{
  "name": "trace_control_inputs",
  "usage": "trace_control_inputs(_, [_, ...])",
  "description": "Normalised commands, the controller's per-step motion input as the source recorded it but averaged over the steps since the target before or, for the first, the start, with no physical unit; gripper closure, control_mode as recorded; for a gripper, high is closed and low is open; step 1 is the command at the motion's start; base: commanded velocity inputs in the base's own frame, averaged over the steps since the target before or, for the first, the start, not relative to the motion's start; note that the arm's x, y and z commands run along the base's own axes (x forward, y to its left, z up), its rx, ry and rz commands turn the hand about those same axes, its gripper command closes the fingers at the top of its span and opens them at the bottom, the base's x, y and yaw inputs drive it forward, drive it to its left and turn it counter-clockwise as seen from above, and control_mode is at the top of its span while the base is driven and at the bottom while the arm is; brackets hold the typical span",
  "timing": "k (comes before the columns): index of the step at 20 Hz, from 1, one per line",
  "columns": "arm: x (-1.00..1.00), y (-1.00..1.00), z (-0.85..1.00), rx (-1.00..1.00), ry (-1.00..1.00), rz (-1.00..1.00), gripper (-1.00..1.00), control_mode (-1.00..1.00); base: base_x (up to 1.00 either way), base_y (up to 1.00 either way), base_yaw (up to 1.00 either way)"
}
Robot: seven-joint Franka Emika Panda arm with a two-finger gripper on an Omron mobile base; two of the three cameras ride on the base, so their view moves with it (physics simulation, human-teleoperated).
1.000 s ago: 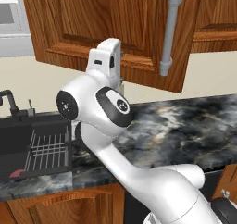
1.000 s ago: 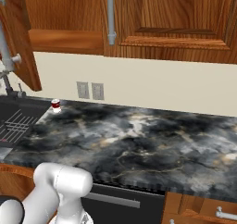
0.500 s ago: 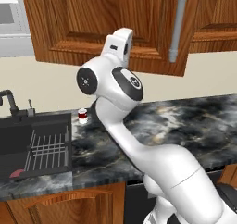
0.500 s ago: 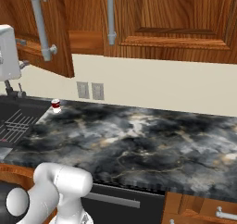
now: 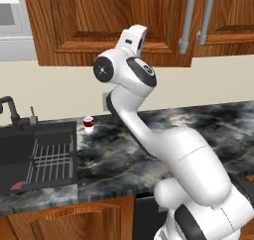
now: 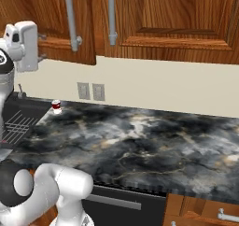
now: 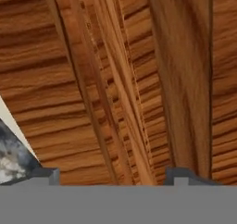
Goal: Close all open cabinet doors.
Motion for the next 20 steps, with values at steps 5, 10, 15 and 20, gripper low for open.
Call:
trace_control_inputs(5, [0.76,-0.14,-0.21,0.06,-0.06,0.00,-1.00,-1.00,0.00,0.00,0.00])
trace_control_inputs(10, [0.74,-0.14,-0.24,0.05,-0.06,0.00,-1.00,-1.00,0.00,0.00,0.00])
trace_control_inputs(15, [0.65,-0.12,-0.25,0.04,-0.07,0.01,-1.00,-1.00,0.00,0.00,0.00])
trace_control_inputs(20, [0.13,-0.04,-0.37,0.02,-0.08,0.01,-1.00,-1.00,0.00,0.00,0.00])
